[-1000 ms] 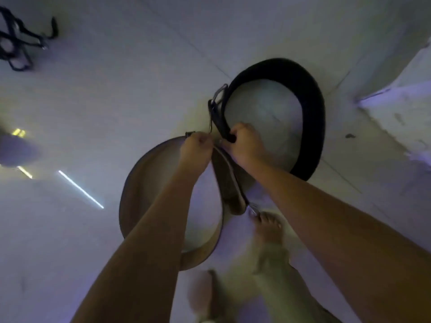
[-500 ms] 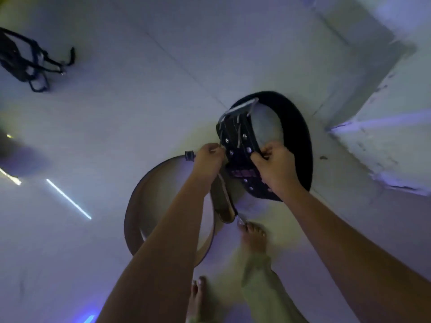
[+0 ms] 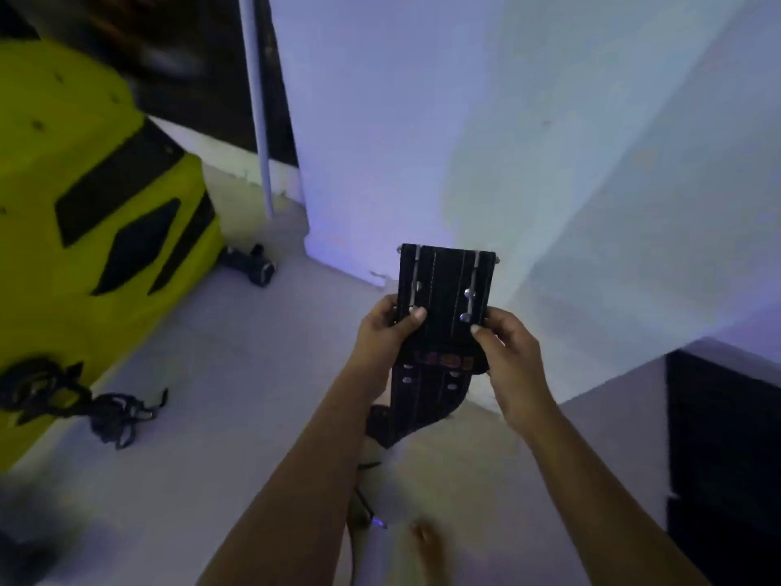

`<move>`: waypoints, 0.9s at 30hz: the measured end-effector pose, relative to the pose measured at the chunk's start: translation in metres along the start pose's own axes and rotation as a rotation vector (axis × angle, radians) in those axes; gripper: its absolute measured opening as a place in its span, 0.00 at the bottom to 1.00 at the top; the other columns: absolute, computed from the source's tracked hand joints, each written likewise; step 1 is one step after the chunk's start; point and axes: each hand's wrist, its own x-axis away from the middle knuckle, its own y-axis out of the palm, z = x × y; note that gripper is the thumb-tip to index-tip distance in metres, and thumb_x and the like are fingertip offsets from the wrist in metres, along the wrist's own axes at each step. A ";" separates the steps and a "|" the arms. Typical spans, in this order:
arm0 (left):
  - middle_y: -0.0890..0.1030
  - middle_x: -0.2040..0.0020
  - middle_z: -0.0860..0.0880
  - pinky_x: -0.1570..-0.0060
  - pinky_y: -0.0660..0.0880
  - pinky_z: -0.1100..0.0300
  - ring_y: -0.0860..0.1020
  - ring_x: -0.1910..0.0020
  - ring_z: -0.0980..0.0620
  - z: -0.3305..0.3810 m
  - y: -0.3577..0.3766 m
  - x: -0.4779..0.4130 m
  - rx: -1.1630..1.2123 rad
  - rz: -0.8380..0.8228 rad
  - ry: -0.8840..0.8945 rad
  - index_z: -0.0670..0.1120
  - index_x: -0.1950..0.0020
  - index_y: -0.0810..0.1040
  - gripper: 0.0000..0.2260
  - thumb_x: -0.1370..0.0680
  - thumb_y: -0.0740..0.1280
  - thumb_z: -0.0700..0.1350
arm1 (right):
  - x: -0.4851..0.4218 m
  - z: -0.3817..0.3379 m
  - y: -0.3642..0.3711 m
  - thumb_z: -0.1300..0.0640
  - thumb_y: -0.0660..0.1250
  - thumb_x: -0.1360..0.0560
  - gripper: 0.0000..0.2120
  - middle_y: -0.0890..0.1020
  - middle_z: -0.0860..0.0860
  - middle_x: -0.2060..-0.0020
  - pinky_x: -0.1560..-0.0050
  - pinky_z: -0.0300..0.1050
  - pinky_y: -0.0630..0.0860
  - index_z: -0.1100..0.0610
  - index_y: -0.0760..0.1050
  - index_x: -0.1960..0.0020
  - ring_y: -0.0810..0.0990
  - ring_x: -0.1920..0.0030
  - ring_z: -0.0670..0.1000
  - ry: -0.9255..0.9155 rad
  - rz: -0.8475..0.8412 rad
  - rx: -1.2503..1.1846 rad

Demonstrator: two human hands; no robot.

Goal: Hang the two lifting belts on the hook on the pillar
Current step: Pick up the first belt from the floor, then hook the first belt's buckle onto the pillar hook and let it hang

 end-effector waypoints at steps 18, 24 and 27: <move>0.83 0.57 0.44 0.57 0.79 0.55 0.82 0.57 0.47 0.322 0.282 0.161 -0.030 -0.467 0.533 0.42 0.54 0.79 0.05 0.25 0.68 0.44 | 0.149 -0.344 -0.219 0.66 0.73 0.32 0.21 0.81 0.46 0.58 0.61 0.32 0.79 0.54 0.73 0.42 0.82 0.60 0.43 -0.615 0.325 -0.145; 0.83 0.54 0.45 0.55 0.80 0.53 0.83 0.56 0.49 0.383 0.346 0.203 -0.022 -0.502 0.711 0.47 0.43 0.76 0.10 0.23 0.66 0.46 | 0.175 -0.430 -0.282 0.60 0.74 0.31 0.24 0.84 0.50 0.52 0.52 0.56 0.82 0.54 0.73 0.36 0.84 0.52 0.52 -0.705 0.251 -0.248; 0.81 0.51 0.38 0.51 0.80 0.48 0.82 0.54 0.42 0.410 0.372 0.216 -0.010 -0.471 0.770 0.46 0.40 0.76 0.12 0.24 0.66 0.44 | 0.185 -0.448 -0.302 0.55 0.77 0.34 0.29 0.83 0.50 0.49 0.51 0.62 0.81 0.51 0.69 0.35 0.84 0.48 0.54 -0.660 0.163 -0.204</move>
